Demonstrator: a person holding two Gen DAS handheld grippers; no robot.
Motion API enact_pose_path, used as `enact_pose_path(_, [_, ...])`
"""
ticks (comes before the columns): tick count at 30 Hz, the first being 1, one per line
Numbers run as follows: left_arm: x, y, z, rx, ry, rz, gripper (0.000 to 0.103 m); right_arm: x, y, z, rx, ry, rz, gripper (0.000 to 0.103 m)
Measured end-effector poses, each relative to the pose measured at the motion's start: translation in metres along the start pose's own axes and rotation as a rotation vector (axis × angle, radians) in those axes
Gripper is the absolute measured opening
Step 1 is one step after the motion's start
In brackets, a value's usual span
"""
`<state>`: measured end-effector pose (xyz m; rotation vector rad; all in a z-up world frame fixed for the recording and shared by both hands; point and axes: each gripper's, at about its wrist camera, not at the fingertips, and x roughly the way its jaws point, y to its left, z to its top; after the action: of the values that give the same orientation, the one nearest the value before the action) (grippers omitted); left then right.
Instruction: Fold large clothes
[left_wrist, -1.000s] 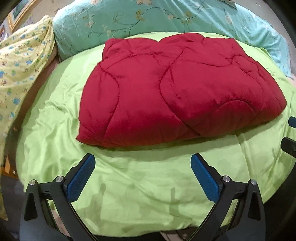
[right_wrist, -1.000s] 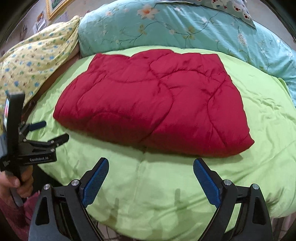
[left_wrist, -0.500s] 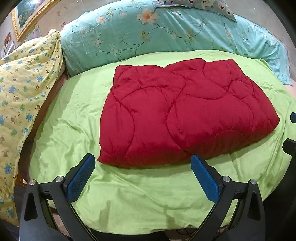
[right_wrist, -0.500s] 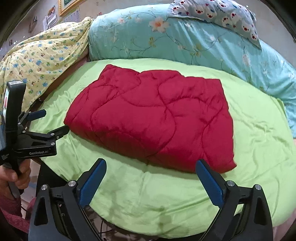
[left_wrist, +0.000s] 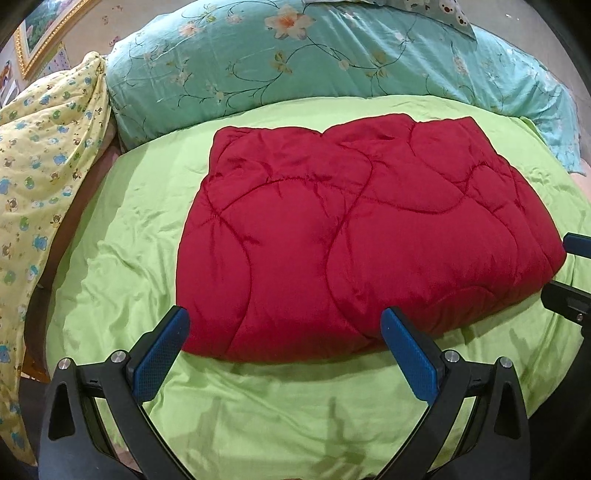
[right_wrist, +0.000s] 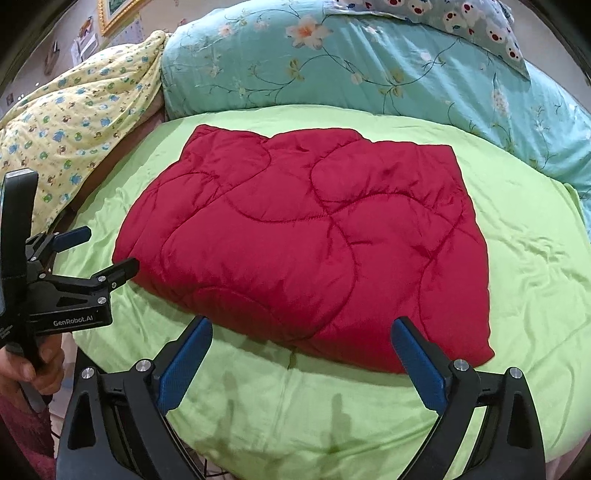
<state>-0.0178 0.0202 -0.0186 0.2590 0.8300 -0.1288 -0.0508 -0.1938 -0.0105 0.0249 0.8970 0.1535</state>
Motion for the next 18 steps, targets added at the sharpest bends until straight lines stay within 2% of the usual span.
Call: enact_pose_path(18, [0.016, -0.001, 0.015, -0.009, 0.005, -0.006, 0.103, 0.020, -0.008, 0.022, 0.013, 0.015, 0.007, 0.098])
